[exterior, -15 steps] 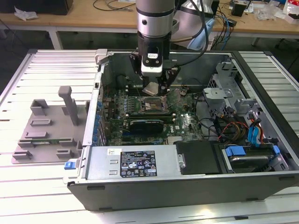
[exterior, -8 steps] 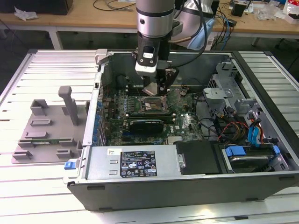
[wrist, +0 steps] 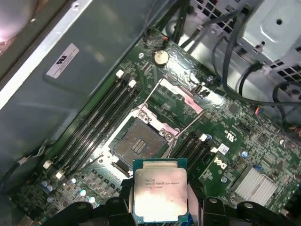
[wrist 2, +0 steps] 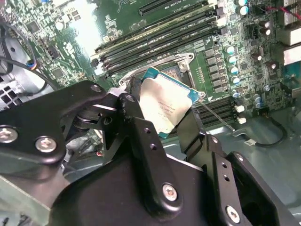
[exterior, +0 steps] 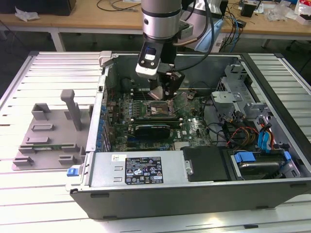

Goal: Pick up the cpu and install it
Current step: 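Place the cpu into insertion slot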

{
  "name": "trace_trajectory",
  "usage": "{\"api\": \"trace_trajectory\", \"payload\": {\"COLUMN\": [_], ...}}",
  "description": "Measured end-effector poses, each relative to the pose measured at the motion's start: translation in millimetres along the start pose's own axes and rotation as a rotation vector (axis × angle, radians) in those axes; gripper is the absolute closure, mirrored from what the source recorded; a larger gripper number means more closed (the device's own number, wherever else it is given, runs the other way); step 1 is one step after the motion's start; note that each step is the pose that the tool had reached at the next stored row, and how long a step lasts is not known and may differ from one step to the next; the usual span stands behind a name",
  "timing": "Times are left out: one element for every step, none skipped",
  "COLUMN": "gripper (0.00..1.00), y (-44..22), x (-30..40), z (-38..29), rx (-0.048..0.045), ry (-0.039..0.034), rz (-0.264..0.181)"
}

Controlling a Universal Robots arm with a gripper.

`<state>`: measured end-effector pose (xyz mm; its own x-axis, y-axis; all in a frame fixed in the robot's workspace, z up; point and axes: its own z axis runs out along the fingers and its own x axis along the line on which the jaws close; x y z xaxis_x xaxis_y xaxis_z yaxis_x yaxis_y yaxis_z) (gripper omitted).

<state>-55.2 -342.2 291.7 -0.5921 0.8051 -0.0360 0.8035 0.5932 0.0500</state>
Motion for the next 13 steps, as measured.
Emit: {"api": "trace_trajectory", "payload": {"gripper": [0.45,0.45,0.45,0.45,0.45,0.45,0.45,0.45,0.45,0.45,0.45,0.45,0.45], "y": [0.0,0.0,0.0,0.0,0.0,-0.1,-0.1,-0.1,-0.1,-0.1,-0.1,-0.1,-0.2], "x": [0.0,0.0,0.0,0.0,0.0,0.1,0.1,0.1,0.1,0.1,0.1,0.1,0.1], "z": [0.0,0.1,0.4,0.6,1.0,1.3,1.6,1.9,2.1,2.3,2.5,3.1,3.7], "rx": [0.0005,0.0011,0.0030,0.0040,0.0054,0.0068,0.0078,0.0085,0.0092,0.0102,0.0109,0.0125,0.0145], "ry": [-0.0007,-0.0015,-0.0040,-0.0055,-0.0075,-0.0093,-0.0107,-0.0117,-0.0127,-0.0140,-0.0150,-0.0173,-0.0200], "rz": [0.013,0.029,0.081,0.108,0.148,0.184,0.213,0.234,0.253,0.278,0.297,0.344,0.399]}}
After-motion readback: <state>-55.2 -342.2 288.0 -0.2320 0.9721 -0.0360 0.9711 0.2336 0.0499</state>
